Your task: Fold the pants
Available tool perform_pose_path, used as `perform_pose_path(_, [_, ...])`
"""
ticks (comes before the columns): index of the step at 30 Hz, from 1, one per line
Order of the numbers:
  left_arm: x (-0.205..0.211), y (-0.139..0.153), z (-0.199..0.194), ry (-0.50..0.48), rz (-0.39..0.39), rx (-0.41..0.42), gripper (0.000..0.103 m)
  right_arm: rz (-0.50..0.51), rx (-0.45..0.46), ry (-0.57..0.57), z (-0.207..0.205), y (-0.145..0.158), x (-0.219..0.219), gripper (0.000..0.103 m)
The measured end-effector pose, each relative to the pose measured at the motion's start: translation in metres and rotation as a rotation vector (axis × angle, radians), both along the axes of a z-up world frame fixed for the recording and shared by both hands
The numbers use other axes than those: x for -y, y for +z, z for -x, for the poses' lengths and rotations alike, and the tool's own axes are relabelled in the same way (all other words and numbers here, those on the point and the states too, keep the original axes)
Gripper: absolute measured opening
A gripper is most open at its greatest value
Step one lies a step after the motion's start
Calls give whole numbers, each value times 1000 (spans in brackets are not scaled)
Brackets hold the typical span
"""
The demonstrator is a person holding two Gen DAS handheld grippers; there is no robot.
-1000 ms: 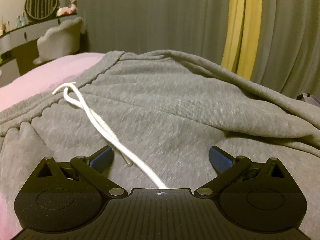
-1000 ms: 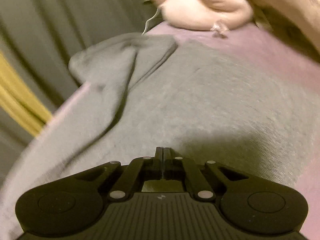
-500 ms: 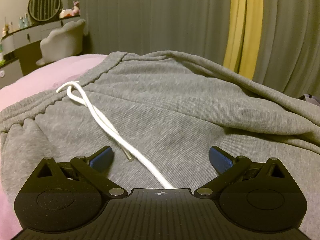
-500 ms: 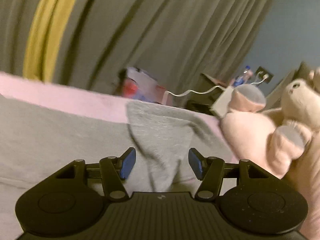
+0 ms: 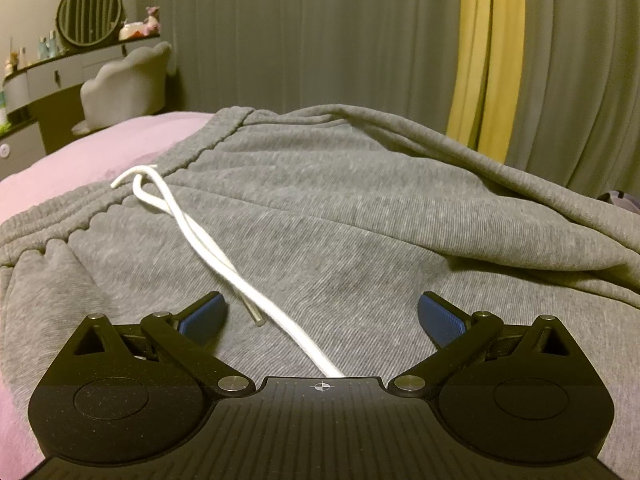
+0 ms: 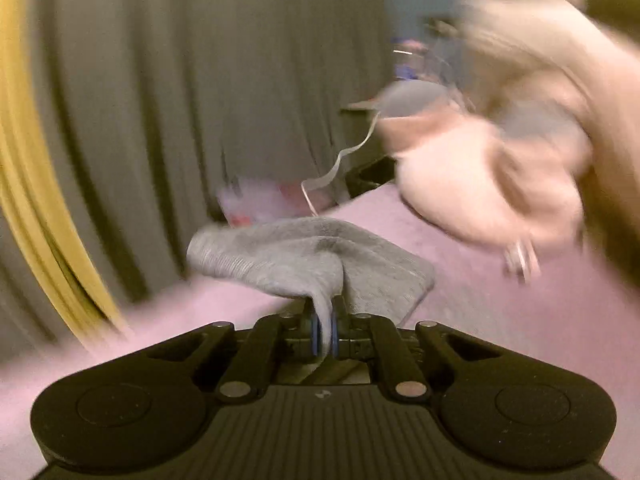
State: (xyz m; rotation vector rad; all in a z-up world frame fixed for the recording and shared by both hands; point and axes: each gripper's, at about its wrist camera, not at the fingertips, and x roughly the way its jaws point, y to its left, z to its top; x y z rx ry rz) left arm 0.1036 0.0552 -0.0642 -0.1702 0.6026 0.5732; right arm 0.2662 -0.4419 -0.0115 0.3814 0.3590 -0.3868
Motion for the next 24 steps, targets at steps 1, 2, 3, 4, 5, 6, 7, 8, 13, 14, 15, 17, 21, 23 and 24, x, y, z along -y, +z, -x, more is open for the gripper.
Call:
perform_pose_path(1, [0,0,0,0,0,0,103,-105,68,-26,23,-2,16,5])
perform_pose_path(2, [0,0,1,0,1,1,103,-185,108,-73,45,-8,31,5])
perform_pose_path(3, [0,0,0,0,2,1,103,-231,117,-125,63,-17,44,5])
perform_pose_path(4, [0,0,1,-1,5,1,103,-278,94,-161,74,-31,55,5])
perform_pose_path(5, [-1,1,1,-4,10,1,103,-340,57,-191,82,-48,65,6])
perform_pose_path(6, [-2,3,1,-10,18,-2,103,-405,15,-224,86,-64,74,6])
perform_pose_path(7, [-3,5,2,-16,25,-5,103,-478,-3,-242,90,-79,83,6])
perform_pose_path(8, [-4,7,2,-23,34,-11,103,-538,41,-240,96,-86,90,6])
perform_pose_path(13, [-9,28,10,-35,81,13,103,-576,102,-132,99,-80,83,50])
perform_pose_path(14, [-9,35,14,-35,76,41,103,-570,95,-107,97,-81,79,54])
perform_pose_path(15, [-10,42,16,-34,66,72,103,-551,89,-88,95,-80,76,54])
perform_pose_path(17, [-13,55,10,-51,51,106,103,-528,90,-41,89,-78,73,53])
perform_pose_path(21, [-34,74,-30,-89,137,133,103,-481,53,6,68,-81,68,26])
perform_pose_path(23, [-51,82,-63,-87,230,133,103,-481,39,9,67,-83,71,25])
perform_pose_path(24, [-59,85,-80,-78,274,139,103,-484,41,14,67,-84,72,25])
